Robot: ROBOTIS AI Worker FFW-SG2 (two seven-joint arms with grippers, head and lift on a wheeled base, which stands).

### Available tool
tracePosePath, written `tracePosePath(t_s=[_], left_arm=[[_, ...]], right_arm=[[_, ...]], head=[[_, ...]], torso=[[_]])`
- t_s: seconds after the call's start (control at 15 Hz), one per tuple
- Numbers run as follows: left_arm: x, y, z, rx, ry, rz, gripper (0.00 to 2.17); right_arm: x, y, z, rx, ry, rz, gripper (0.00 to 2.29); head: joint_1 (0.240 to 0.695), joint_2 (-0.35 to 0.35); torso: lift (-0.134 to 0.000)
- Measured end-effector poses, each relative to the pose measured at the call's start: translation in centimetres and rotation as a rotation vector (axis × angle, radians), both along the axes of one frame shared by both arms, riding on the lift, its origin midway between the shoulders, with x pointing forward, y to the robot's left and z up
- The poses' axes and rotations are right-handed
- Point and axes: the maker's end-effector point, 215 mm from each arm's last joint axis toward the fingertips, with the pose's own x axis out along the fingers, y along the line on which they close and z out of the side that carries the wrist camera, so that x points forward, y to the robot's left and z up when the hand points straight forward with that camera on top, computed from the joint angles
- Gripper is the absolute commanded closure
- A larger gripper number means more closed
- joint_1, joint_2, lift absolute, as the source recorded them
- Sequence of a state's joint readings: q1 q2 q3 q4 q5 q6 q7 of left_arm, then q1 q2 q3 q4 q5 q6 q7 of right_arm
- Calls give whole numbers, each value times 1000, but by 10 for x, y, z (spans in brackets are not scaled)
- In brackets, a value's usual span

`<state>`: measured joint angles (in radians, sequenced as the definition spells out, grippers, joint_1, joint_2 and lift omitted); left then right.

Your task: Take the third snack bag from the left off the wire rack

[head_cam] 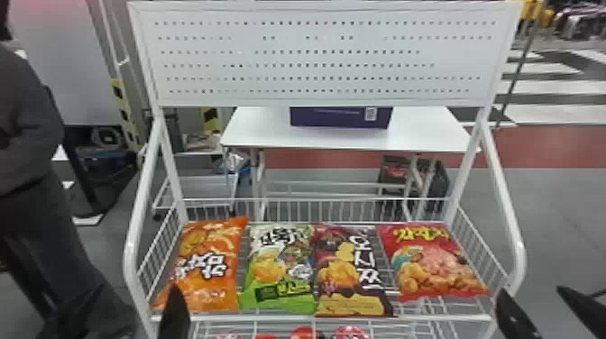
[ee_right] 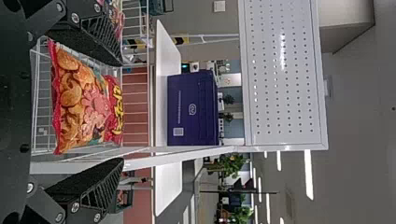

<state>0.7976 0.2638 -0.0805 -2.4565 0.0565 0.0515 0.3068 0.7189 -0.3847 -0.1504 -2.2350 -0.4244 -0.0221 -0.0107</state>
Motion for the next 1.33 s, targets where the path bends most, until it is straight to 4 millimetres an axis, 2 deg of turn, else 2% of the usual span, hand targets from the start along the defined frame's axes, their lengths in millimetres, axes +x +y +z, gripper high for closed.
tracePosePath(t_s=[0.67,0.8,0.93,1.07,1.27,1.33], left_arm=[[0,-2,5,-2,-8,-3,140],[-1,-3,5,-4,-8,-5,140],[-2,-6,4,-6,-5,-10,140],[-3,-10,2,-7,1,-14,140],[-7,-12,-3,-1,14,-16,140],[-8,-11,-4,0,16,-15,140]], right_arm=[[0,0,1,-3,0,3,188],[6,3,-5,0,7,4,188],[31,22,-30,9,60,30,188],[64,63,-57,7,121,83,188],[108,130,-79,-9,160,165,188],[118,146,-84,-17,169,184,188]], head=[[499,0],[499,0],[499,0],[499,0],[499,0],[499,0]], torso=[[0],[0],[0],[0],[0],[0]])
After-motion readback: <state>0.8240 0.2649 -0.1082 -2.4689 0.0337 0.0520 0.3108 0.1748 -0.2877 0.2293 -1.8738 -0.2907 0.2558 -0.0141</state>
